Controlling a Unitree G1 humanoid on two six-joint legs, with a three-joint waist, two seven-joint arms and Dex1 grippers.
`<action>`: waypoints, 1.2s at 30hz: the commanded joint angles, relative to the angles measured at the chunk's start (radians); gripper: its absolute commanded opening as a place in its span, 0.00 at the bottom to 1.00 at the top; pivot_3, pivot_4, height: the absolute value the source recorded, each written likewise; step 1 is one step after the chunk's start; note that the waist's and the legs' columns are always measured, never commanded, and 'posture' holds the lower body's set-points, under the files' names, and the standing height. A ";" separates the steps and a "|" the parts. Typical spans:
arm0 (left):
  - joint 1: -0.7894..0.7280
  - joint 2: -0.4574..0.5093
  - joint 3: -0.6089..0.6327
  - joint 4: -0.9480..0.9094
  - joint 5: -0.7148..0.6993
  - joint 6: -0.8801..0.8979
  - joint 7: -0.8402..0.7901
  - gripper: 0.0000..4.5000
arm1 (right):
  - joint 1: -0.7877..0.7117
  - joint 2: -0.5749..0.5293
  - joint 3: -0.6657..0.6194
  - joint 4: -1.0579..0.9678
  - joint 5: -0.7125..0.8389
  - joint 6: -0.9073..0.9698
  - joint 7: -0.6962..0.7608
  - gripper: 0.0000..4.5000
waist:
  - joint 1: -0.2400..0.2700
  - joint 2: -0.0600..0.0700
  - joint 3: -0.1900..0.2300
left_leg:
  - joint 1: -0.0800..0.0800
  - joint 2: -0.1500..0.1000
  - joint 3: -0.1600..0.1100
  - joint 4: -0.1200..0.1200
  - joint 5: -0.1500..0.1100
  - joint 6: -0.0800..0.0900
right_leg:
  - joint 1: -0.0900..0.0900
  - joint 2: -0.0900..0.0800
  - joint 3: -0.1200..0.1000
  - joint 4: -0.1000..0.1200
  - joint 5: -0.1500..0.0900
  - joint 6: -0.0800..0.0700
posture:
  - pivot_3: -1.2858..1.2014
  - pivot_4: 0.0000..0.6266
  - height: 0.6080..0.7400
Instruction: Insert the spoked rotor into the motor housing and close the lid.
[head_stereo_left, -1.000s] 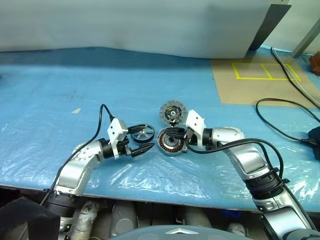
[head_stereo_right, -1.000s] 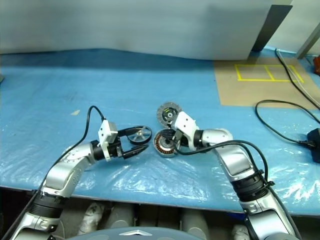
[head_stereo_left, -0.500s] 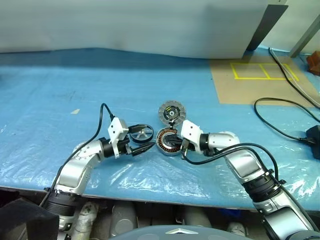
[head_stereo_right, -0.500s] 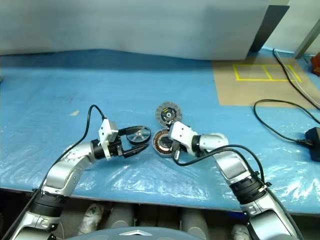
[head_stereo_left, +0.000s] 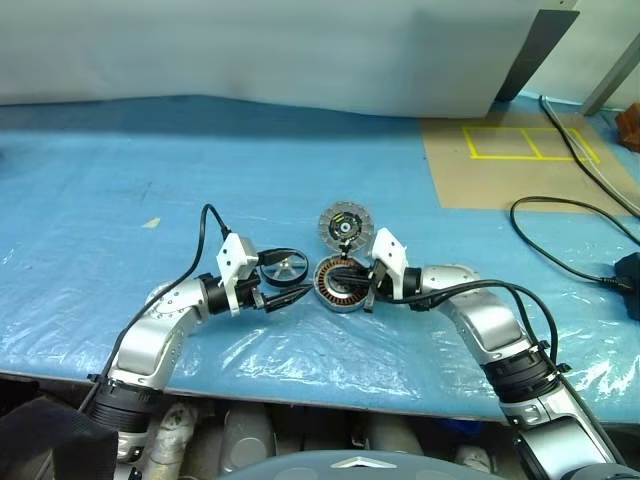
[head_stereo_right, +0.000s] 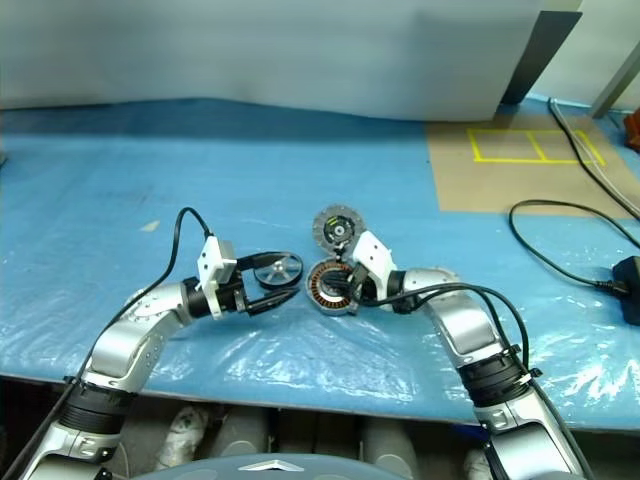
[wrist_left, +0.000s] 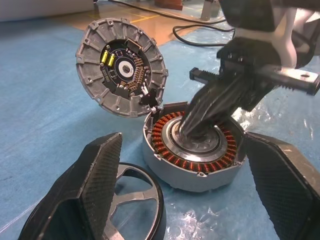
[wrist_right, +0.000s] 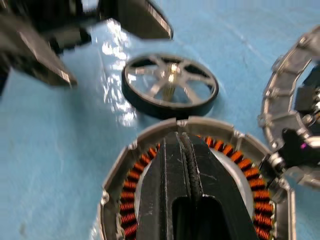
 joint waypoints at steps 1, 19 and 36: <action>-0.008 0.007 0.010 -0.029 -0.010 -0.005 -0.003 0.89 | -0.025 0.000 -0.011 -0.042 0.029 0.021 0.002 0.00 | 0.000 0.000 0.000 | -0.001 0.000 0.000 0.000 0.000 0.000 | -0.001 0.000 0.000 0.000 0.000 0.000 | 0.52 0.24 1.00; -0.010 0.004 0.006 -0.020 -0.005 -0.012 -0.004 0.89 | 0.019 -0.045 0.056 0.054 -0.075 -0.059 0.010 0.00 | 0.001 0.000 0.000 | 0.002 0.000 0.000 0.001 0.000 0.000 | 0.002 0.000 0.000 0.001 0.000 0.000 | 0.52 0.24 1.00; -0.017 0.001 0.005 -0.007 0.000 -0.024 -0.009 0.89 | 0.019 -0.078 0.089 0.077 -0.135 -0.068 0.015 0.00 | 0.001 0.000 0.000 | 0.000 0.000 0.000 0.000 0.000 0.000 | 0.000 0.000 0.000 0.000 0.000 0.000 | 0.52 0.24 1.00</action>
